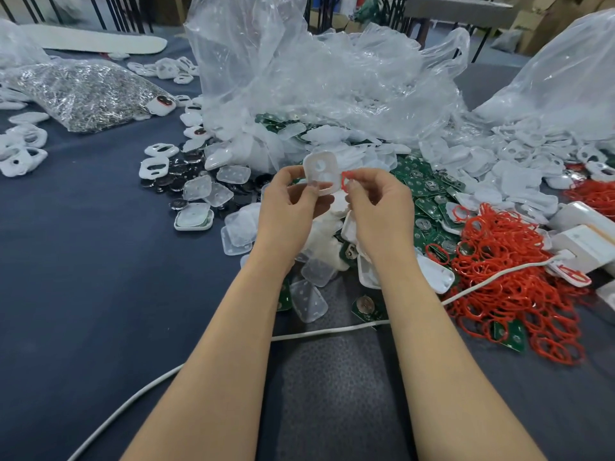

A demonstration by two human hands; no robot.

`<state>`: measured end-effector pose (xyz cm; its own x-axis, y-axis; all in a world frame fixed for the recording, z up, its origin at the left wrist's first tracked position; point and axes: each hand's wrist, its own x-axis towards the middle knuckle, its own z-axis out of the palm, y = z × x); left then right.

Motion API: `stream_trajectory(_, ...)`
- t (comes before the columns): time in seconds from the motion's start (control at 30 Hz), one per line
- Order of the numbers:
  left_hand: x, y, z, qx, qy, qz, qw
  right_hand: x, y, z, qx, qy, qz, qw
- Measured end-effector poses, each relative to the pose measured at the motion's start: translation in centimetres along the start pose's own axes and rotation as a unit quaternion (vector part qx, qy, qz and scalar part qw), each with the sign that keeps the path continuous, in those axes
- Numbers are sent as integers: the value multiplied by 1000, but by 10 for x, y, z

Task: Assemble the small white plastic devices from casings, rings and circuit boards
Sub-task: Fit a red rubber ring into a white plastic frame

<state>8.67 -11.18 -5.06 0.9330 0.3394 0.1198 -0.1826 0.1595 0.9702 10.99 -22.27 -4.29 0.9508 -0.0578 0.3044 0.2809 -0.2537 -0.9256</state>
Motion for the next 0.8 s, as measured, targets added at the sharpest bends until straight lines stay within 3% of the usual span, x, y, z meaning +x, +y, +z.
stream_trajectory(0.1,2,1,-2,-37,29,-37,998,2,-4,-2,118,-15,60,991)
stream_trajectory(0.2,2,3,-3,-53,27,-68,996,2,-6,-5,146,-33,57,987)
stream_trajectory(0.4,0,0,-2,119,40,15,992,-4,-5,0,4,-16,-59,998)
stream_trajectory(0.57,-2,1,2,123,-12,21,992,-8,-1,2,-145,21,-170,975)
stream_trajectory(0.8,-6,2,5,131,-38,28,990,-5,2,3,-194,33,-176,964)
